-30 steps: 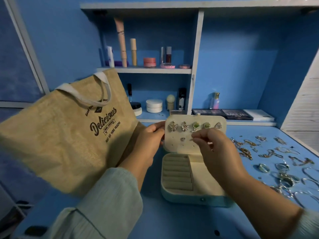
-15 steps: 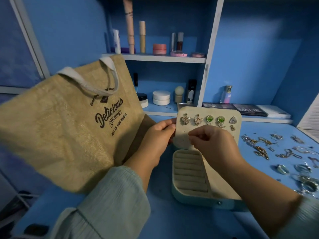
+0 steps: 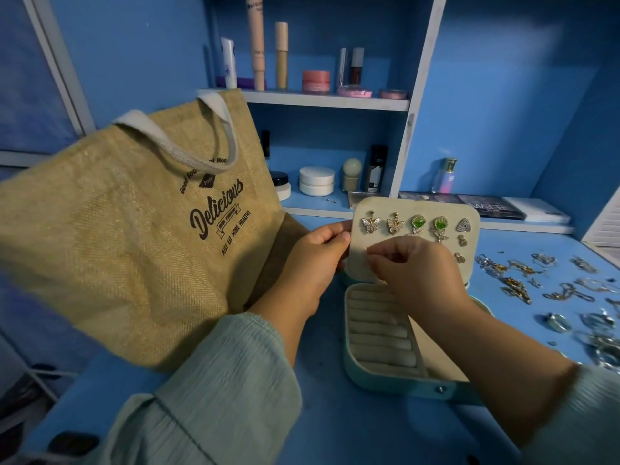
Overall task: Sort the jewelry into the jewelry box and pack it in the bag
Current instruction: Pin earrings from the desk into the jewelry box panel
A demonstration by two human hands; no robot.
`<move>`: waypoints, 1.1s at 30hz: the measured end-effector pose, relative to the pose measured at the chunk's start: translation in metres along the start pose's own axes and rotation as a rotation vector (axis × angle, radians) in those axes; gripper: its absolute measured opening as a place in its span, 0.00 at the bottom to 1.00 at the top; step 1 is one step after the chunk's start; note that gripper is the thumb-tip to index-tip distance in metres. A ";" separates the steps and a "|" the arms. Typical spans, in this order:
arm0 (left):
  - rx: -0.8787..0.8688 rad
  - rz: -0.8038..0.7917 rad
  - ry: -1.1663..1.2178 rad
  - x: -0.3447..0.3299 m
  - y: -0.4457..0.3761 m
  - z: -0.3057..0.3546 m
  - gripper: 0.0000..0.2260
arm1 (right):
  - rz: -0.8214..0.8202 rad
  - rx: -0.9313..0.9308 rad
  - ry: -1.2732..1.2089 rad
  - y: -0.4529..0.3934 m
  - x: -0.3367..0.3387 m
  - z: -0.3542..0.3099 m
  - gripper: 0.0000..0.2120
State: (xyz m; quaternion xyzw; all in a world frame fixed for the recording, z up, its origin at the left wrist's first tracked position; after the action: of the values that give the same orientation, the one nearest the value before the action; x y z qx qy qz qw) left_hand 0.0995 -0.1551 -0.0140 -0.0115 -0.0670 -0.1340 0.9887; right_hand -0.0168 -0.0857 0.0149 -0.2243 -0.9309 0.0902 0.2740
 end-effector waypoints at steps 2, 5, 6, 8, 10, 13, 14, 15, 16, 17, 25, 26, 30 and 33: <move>-0.002 -0.001 -0.006 0.000 0.001 0.001 0.14 | -0.001 -0.013 -0.014 0.000 0.000 0.001 0.05; -0.009 -0.011 0.005 0.001 0.003 0.002 0.13 | -0.018 -0.027 -0.041 0.001 -0.002 0.000 0.04; -0.012 -0.021 0.021 0.001 0.004 0.003 0.13 | -0.023 -0.028 -0.053 0.002 -0.002 -0.001 0.05; -0.017 -0.036 0.038 0.000 0.007 0.005 0.12 | -0.025 -0.034 -0.074 0.003 -0.002 -0.001 0.07; -0.024 -0.042 0.043 0.001 0.008 0.006 0.11 | -0.015 -0.053 -0.099 0.004 -0.002 0.001 0.07; -0.036 -0.050 0.064 0.001 0.011 0.009 0.10 | -0.007 -0.079 -0.137 0.005 -0.002 0.001 0.05; -0.037 -0.052 0.068 0.001 0.011 0.010 0.10 | -0.007 -0.083 -0.149 0.006 -0.002 0.001 0.06; -0.036 -0.054 0.071 0.001 0.012 0.011 0.10 | -0.007 -0.084 -0.157 0.006 -0.002 0.001 0.07; -0.036 -0.055 0.072 0.001 0.013 0.011 0.10 | -0.004 -0.083 -0.166 0.006 -0.002 0.000 0.08; -0.036 -0.054 0.072 0.001 0.013 0.011 0.10 | 0.002 -0.083 -0.173 0.007 -0.001 0.000 0.09; -0.037 -0.048 0.090 0.000 0.015 0.013 0.09 | -0.010 -0.087 -0.201 0.008 -0.002 -0.004 0.12; -0.035 -0.048 0.089 0.000 0.015 0.013 0.10 | -0.008 -0.090 -0.202 0.008 -0.002 -0.004 0.11; -0.028 -0.047 0.089 0.000 0.015 0.013 0.10 | 0.028 -0.090 -0.195 0.009 0.001 -0.001 0.09; -0.031 -0.052 0.092 0.000 0.016 0.014 0.10 | 0.033 -0.091 -0.210 0.010 0.001 -0.001 0.10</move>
State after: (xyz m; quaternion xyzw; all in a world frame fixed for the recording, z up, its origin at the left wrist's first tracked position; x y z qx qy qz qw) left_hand 0.1022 -0.1391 -0.0004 -0.0189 -0.0196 -0.1608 0.9866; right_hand -0.0131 -0.0766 0.0134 -0.2410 -0.9537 0.0754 0.1631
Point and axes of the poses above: each hand's wrist, its own y-axis away from the middle knuckle, its own x-axis out of the back of the hand, z = x × y, the point moved 5 cm from there along -y, towards the middle knuckle, and after that the axes turned 9 degrees about -y, right-handed, at the moved point
